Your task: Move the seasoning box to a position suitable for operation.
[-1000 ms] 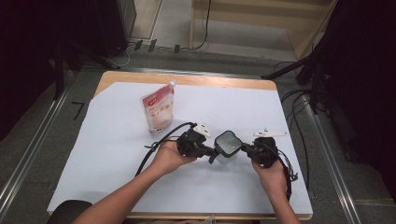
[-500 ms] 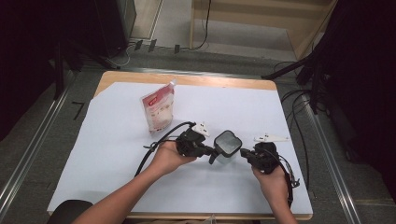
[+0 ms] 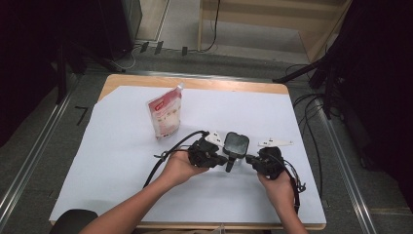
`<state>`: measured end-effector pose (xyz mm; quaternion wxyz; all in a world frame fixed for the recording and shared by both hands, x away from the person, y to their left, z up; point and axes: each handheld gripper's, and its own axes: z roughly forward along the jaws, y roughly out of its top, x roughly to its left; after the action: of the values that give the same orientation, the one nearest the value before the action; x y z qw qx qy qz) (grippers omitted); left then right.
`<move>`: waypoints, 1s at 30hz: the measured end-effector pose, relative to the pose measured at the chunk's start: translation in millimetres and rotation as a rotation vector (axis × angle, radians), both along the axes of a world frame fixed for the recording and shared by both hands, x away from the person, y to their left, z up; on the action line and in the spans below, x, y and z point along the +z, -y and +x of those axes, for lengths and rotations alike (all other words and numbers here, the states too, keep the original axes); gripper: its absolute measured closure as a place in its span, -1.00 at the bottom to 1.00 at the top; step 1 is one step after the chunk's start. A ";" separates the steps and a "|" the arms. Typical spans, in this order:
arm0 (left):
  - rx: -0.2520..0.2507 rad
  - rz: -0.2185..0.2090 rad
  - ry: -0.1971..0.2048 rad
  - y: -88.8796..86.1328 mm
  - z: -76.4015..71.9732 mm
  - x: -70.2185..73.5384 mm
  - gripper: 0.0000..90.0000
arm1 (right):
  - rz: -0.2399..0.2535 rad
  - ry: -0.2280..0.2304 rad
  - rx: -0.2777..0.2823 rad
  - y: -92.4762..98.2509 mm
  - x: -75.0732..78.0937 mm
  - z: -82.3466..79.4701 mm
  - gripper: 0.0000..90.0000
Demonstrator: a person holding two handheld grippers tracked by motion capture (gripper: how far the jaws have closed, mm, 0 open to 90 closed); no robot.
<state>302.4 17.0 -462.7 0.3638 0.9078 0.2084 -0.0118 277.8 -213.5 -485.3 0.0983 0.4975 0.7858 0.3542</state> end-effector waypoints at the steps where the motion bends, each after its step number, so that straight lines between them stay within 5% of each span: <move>1: 0.002 -0.003 -0.001 0.7 0.2 -0.4 1.00 | 0.000 0.000 0.000 0.0 0.0 0.0 1.00; 17: 0.016 0.006 -0.013 4.1 2.0 -6.3 1.00 | 0.017 0.029 0.037 -10.1 -6.3 11.8 1.00; 19: 0.006 0.007 -0.030 -1.9 3.2 -4.5 0.83 | 0.033 0.037 0.038 -8.4 -1.0 7.8 1.00; 25: 0.001 -0.008 -0.047 -13.0 2.5 3.3 0.74 | 0.038 0.061 0.060 -9.0 10.4 -7.8 1.00; 30: -0.010 -0.025 -0.018 -25.2 2.4 13.8 0.51 | 0.079 0.075 0.086 -8.5 22.2 -24.7 1.00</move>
<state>304.9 42.2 -449.0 0.3733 0.9040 0.2070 -0.0244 253.1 -205.1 -463.1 0.0927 0.4530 0.7875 0.4074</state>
